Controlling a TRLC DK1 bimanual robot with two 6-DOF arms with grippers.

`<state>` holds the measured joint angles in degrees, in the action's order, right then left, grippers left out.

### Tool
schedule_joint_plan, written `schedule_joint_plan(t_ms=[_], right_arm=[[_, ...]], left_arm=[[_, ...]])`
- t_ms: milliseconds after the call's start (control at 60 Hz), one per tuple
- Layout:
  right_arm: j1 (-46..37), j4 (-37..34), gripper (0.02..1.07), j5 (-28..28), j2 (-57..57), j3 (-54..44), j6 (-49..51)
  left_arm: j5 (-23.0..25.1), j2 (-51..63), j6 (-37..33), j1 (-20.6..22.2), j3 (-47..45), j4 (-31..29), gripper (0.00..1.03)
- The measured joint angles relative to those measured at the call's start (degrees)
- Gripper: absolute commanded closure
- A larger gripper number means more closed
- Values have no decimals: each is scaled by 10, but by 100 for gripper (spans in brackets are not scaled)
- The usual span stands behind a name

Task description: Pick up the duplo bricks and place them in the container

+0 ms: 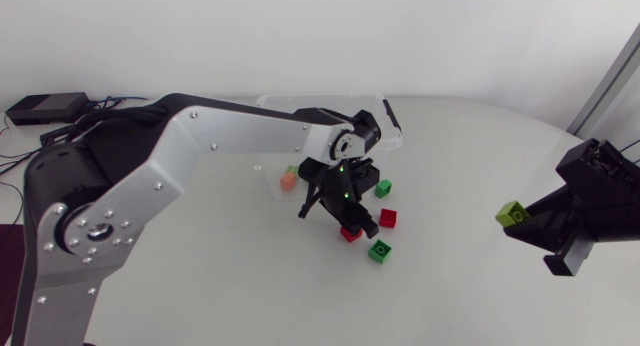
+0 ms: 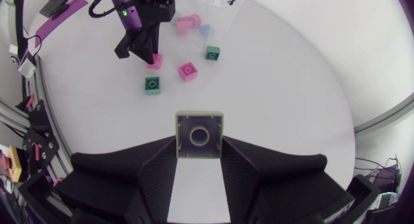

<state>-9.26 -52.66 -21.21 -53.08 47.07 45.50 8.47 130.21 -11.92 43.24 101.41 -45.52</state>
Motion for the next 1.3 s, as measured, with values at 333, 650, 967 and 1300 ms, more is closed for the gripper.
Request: schedule_joint_plan(t_ms=[333,650,967,1300], right_arm=[[46,1,79,0,2,13,-38],[211,118,79,39,-108,134,-171],[268,191,79,65,-249,184,-212],[268,233,40,64,-449,379,-235]], left_arm=[[0,-116,2,1,-186,39,72],[0,-258,2,0,-238,25,71],[0,-288,-21,12,-285,22,6],[25,-392,-183,13,-454,132,5]])
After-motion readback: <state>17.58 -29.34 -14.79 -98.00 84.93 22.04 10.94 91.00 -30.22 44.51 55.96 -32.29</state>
